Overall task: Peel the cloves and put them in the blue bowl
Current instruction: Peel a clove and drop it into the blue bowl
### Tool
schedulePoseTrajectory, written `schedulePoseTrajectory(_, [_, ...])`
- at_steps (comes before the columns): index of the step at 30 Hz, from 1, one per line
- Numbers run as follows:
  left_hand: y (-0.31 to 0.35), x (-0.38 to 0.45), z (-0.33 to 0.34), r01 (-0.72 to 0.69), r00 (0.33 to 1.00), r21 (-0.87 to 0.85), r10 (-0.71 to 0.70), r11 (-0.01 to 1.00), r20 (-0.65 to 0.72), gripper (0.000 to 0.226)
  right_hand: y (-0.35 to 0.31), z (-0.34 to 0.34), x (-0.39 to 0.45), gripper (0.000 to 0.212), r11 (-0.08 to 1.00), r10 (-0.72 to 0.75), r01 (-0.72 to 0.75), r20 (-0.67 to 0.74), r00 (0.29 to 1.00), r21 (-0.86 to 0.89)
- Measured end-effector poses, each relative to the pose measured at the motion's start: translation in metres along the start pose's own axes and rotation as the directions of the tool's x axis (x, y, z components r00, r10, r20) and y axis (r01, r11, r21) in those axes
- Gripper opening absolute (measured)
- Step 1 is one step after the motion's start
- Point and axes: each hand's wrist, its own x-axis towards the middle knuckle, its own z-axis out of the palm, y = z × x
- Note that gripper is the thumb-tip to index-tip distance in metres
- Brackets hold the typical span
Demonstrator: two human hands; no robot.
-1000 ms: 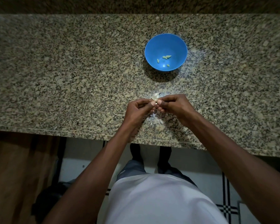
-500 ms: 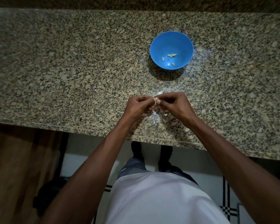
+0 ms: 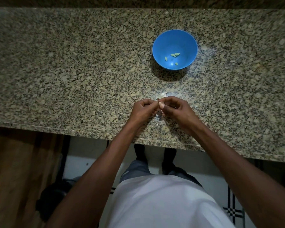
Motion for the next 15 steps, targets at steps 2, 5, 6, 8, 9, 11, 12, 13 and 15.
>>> schedulePoseTrajectory(2, [-0.002,0.0,-0.003,-0.012,1.0,0.036,0.012,0.999,-0.016,0.017,0.0,0.002,0.001,0.016,0.988,0.059,-0.058,-0.007,0.998,0.145])
schedulePoseTrajectory(5, [-0.007,-0.003,-0.01,-0.062,0.996,0.164,0.072,0.985,-0.061,0.011,0.0,0.001,0.004,0.012,0.958,0.122,-0.117,-0.003,0.993,0.262])
schedulePoseTrajectory(6, [-0.008,-0.005,-0.012,-0.078,0.993,0.202,0.095,0.976,-0.076,0.009,-0.001,0.0,0.005,0.012,0.955,0.129,-0.125,0.005,0.992,0.267])
schedulePoseTrajectory(8, [-0.01,-0.008,-0.015,-0.112,0.985,0.27,0.143,0.956,-0.095,0.005,-0.001,-0.001,0.004,0.015,0.95,0.139,-0.137,0.011,0.99,0.28])
schedulePoseTrajectory(9, [-0.01,-0.01,-0.016,-0.126,0.982,0.302,0.162,0.945,-0.097,0.005,-0.001,-0.002,0.005,0.016,0.947,0.146,-0.144,0.012,0.989,0.289])
schedulePoseTrajectory(11, [-0.012,-0.011,-0.018,-0.129,0.979,0.334,0.173,0.933,-0.105,0.005,-0.001,-0.003,0.006,0.019,0.941,0.162,-0.16,0.017,0.987,0.299])
schedulePoseTrajectory(12, [-0.013,-0.011,-0.019,-0.126,0.979,0.335,0.172,0.934,-0.11,0.005,-0.002,-0.003,0.006,0.019,0.94,0.168,-0.167,0.022,0.985,0.297])
schedulePoseTrajectory(13, [-0.013,-0.011,-0.02,-0.124,0.978,0.335,0.172,0.934,-0.117,0.006,-0.001,-0.003,0.007,0.02,0.942,0.172,-0.172,0.027,0.985,0.289])
schedulePoseTrajectory(15, [-0.016,-0.009,-0.021,-0.126,0.975,0.344,0.18,0.93,-0.131,0.009,-0.001,-0.003,0.007,0.021,0.949,0.172,-0.175,0.033,0.985,0.264])
